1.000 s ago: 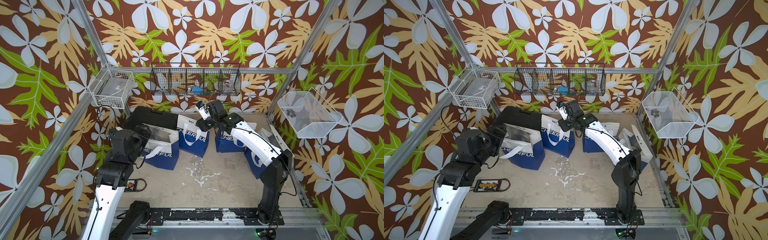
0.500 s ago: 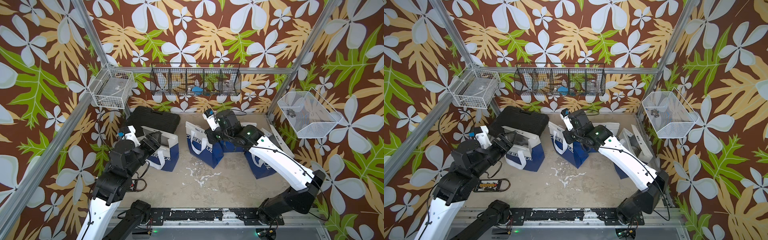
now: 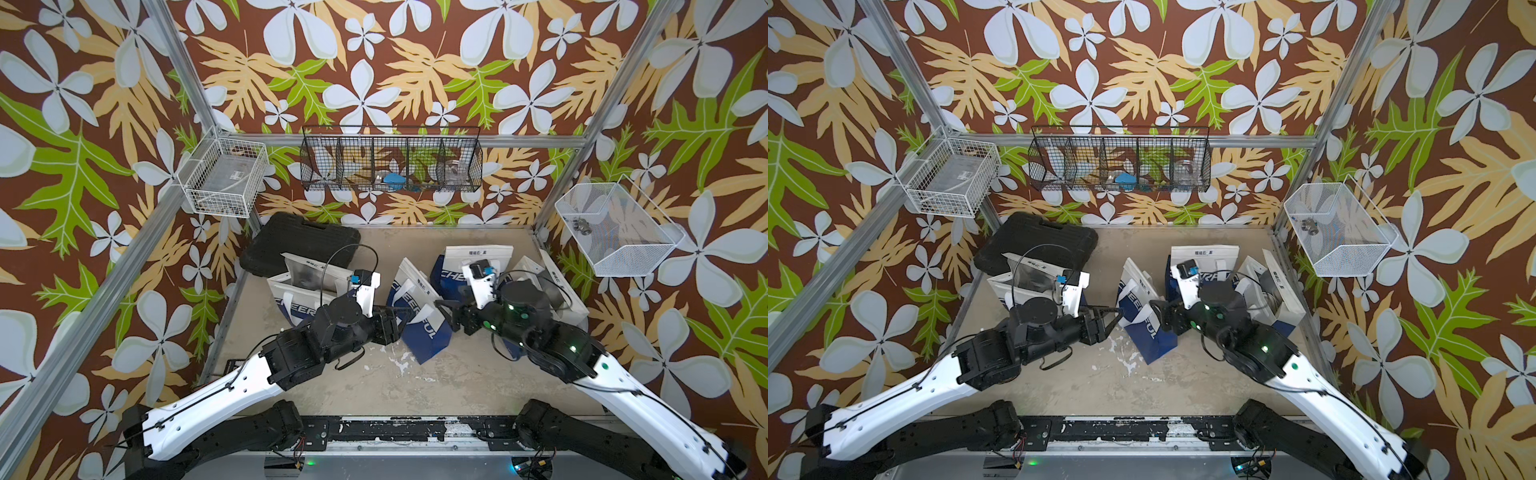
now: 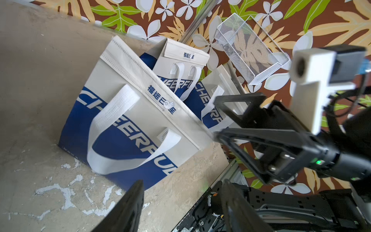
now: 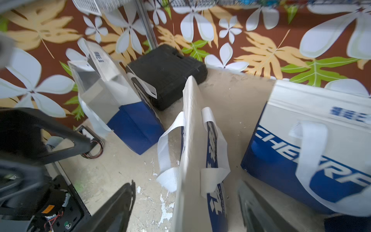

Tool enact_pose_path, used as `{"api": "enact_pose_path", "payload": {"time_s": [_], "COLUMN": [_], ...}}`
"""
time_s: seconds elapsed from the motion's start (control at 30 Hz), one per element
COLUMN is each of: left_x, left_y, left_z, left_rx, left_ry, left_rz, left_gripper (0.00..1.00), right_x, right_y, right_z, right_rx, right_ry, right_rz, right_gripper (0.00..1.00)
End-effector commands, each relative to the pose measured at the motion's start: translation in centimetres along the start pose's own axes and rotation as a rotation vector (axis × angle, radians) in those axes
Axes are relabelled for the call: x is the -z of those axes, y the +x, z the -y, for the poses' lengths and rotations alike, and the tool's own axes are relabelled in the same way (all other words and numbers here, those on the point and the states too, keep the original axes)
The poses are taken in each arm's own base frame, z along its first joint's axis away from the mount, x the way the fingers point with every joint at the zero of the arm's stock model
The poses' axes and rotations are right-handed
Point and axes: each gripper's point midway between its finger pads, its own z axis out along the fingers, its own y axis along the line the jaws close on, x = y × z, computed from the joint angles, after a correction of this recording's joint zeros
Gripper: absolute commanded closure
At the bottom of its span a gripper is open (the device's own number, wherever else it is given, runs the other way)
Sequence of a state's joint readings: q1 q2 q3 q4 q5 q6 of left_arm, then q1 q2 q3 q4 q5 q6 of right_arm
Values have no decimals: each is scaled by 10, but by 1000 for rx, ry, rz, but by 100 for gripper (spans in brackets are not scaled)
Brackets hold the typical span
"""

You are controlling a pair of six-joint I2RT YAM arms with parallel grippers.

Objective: Open the takeout bag
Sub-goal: Move the takeout bag to the center of the board, then pick up the takeout bag at the center of the board.

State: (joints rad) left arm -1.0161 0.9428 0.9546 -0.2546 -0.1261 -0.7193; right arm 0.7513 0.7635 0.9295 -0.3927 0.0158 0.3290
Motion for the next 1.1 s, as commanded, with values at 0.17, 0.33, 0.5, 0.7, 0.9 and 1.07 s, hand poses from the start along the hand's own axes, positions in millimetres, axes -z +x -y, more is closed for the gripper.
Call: {"api": "enact_pose_path", "payload": {"time_s": [0.17,0.33,0.5,0.7,0.9,1.07], "left_x": [-12,-25,-41,-44,-46,-55], "left_y": [-24,-35,-46,-61,-55,-68], "left_z": [24,3,-44,-45,-31,-47], "left_rx": [-136,-185,-45,23,-35,-28], "left_ry": [58,-115,-233,-181,-76,-146], "left_rz": [86,91,52,89,84,121], "left_gripper": [49,46,30,30,28,18], "right_x": [27,16,-8,-32,-37,-17], "right_y": [40,53,66,85,95,75], "right_z": [5,-3,-11,-7,12,26], "right_rx": [-160,-173,-129,-72,-99,-85], "right_ry": [-90,-144,-121,25,133,203], "right_rz": [144,156,57,-36,-42,-12], "right_gripper": [25,29,27,33,78,100]}}
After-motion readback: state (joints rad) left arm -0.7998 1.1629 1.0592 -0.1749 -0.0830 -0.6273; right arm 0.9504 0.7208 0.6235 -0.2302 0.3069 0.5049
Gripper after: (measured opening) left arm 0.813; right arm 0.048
